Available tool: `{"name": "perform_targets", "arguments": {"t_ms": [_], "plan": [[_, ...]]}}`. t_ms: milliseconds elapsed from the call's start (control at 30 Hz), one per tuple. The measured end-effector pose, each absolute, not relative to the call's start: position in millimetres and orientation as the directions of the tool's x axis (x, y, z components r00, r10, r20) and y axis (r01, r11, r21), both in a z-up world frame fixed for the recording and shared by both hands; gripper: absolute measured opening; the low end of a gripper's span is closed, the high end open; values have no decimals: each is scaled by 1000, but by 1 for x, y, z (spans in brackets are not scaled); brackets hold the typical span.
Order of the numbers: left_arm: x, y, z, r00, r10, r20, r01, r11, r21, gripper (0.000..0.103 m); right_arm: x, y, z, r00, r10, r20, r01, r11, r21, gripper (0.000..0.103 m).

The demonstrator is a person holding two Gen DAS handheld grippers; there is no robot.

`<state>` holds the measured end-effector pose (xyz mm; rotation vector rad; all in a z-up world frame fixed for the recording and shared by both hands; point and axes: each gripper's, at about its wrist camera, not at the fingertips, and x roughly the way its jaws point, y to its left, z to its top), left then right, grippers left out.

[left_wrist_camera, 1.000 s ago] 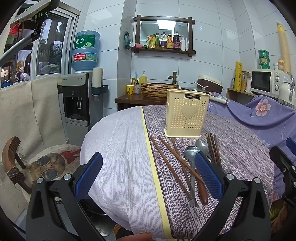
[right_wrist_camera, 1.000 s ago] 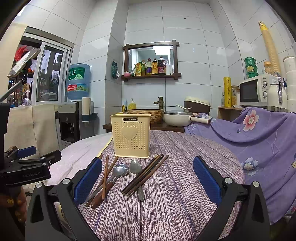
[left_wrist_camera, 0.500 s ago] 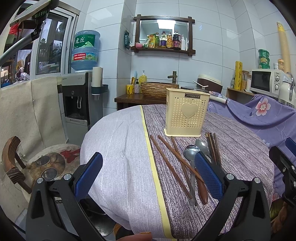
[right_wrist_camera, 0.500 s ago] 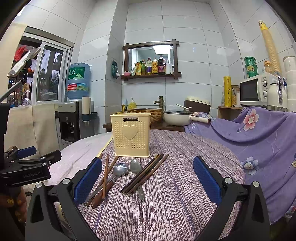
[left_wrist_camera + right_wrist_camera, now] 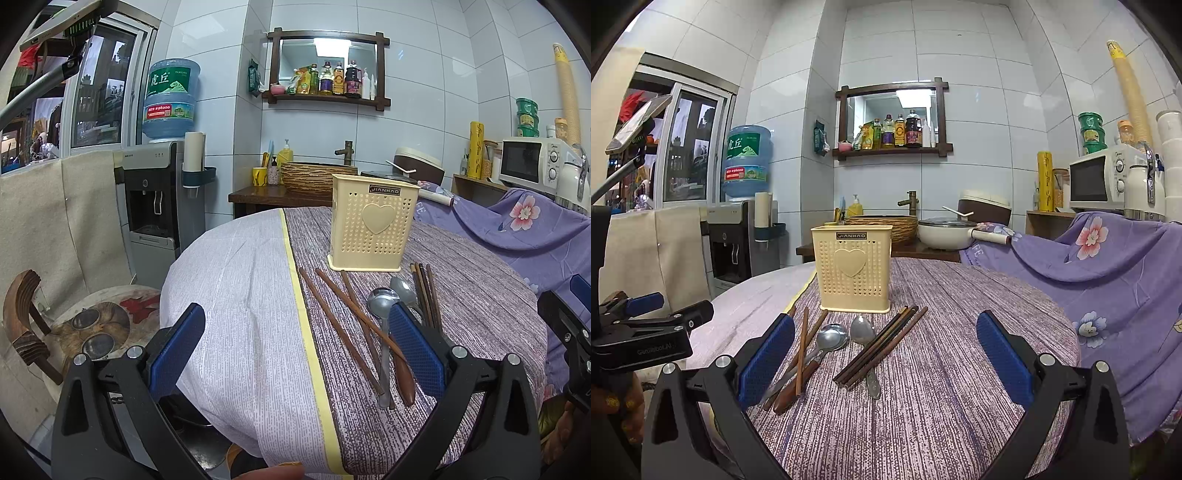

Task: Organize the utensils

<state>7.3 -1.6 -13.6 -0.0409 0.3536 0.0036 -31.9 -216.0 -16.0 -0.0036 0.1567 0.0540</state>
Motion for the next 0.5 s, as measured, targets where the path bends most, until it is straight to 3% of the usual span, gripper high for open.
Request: {"name": "perform_targets", "arguments": {"t_ms": [500], "plan": [[12,-1,-20,928,8,-373,-18,1000,-22,98,-21,-222,-21,979,28,-200,-30,1000,-8,97]]}}
